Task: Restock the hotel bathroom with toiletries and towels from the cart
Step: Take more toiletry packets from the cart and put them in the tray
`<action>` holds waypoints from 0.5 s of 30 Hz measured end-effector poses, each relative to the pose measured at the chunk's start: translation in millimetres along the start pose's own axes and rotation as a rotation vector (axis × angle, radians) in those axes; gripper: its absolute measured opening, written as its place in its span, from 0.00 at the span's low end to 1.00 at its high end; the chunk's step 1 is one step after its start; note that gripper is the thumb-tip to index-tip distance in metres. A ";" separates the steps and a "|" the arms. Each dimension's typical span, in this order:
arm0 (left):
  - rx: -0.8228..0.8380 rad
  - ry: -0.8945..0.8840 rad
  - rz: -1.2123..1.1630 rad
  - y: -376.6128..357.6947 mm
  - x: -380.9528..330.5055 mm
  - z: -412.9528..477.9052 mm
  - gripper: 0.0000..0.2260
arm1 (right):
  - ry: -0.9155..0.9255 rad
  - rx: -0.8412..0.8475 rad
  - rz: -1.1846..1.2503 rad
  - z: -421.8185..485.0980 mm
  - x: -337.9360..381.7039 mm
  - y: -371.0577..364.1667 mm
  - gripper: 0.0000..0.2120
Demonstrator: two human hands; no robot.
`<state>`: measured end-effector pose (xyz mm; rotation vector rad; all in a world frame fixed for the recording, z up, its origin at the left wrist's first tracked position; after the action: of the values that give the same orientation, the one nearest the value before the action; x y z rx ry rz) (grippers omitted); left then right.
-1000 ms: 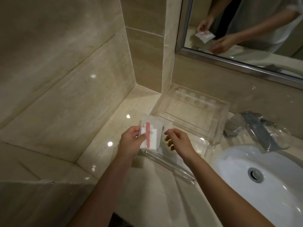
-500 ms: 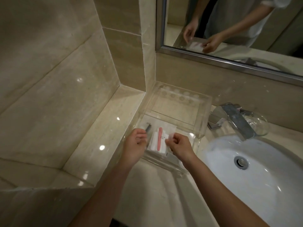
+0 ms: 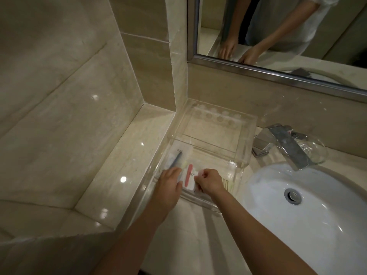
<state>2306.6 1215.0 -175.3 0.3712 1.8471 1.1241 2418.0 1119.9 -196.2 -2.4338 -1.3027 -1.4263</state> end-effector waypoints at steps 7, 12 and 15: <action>0.090 -0.019 0.084 -12.0 15.4 -0.1 0.24 | 0.031 0.020 -0.291 2.8 13.2 -0.5 0.13; 0.100 -0.041 0.142 -9.8 14.2 1.6 0.21 | 0.012 -0.016 -0.504 -1.6 10.8 8.4 0.22; 0.100 -0.042 0.139 -6.7 12.0 1.9 0.20 | 0.070 0.033 -0.397 -7.7 5.8 14.0 0.22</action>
<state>2302.9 1220.1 -187.7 0.5849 1.8680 1.1101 2423.2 1111.4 -182.4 -2.1635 -1.8525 -1.5319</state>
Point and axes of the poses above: each hand's wrist, its own z-axis towards the middle knuckle, its own y-axis out of the back of the hand, x = y × z, the point moved 3 cm from there along z, towards the middle knuckle, and after that the axes turned 2 degrees about z, right-handed, at the moved point
